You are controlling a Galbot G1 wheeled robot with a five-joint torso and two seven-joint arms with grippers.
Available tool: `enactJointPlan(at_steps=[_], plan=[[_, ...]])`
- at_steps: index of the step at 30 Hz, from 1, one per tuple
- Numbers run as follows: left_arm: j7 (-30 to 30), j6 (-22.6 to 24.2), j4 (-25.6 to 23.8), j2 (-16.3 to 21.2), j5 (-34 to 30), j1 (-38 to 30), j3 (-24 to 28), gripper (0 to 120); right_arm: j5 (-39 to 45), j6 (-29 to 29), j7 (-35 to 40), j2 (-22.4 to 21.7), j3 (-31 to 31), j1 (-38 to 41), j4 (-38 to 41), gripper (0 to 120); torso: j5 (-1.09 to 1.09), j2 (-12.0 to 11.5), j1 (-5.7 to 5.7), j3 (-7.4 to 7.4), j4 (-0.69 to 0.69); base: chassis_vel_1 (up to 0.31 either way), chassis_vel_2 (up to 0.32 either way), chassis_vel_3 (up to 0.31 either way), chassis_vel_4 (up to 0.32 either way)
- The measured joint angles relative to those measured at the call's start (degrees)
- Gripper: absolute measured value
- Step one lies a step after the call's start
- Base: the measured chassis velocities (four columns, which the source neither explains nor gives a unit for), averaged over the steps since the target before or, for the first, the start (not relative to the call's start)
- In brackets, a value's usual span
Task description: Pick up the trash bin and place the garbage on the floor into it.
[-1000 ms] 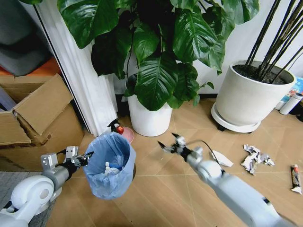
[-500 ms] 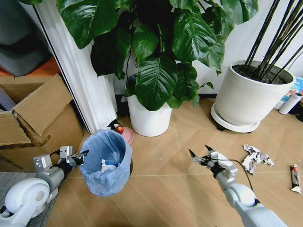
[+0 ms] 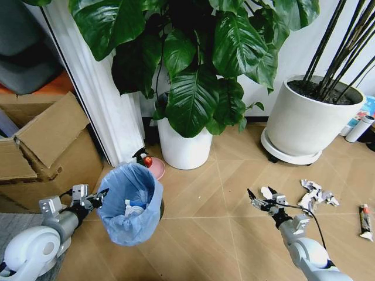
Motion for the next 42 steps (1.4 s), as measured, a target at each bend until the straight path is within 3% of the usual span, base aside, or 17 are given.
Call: enactJointPlan(at_steps=[42], plan=[[-0.19,-0.03,0.54,-0.62,-0.15,-0.66,1.29,0,0.83,0.76,-0.40,0.58,-0.91,0.52,-2.02,100,-0.01,0.00,0.00,0.00,0.00,-0.076,-0.079,0.078,0.082]])
